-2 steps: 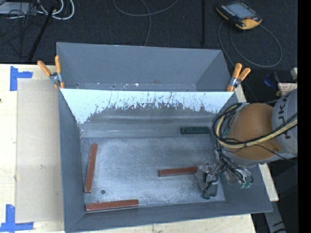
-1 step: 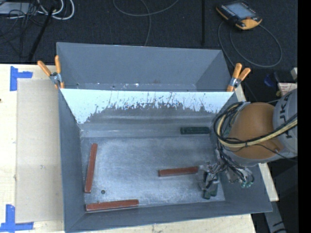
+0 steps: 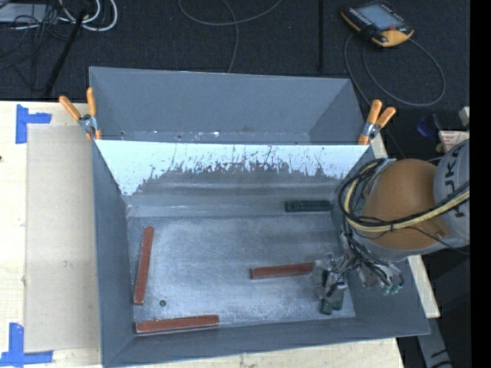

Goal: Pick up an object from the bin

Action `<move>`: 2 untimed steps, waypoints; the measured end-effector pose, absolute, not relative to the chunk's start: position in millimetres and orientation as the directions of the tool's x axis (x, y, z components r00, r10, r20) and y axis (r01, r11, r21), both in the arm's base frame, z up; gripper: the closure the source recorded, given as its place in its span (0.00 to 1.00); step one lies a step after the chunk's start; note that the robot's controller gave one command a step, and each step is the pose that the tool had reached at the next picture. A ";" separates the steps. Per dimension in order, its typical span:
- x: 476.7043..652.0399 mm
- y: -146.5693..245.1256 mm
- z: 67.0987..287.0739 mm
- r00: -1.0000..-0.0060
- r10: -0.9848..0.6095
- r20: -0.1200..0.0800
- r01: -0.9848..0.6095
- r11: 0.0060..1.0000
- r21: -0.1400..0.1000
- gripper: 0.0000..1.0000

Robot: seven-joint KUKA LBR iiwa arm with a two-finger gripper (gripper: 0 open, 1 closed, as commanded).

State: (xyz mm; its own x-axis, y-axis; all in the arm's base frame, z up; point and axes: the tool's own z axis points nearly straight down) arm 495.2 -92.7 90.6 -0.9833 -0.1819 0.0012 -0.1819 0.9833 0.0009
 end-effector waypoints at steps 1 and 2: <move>492.8 -107.4 102.1 -0.980 -0.201 0.000 -0.201 0.980 0.001 1.00; 488.7 -137.4 139.4 -0.967 -0.254 0.002 -0.254 0.967 0.002 1.00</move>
Offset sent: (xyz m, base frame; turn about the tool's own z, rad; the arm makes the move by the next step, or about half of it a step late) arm -0.0076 -0.0542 0.0604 -0.0859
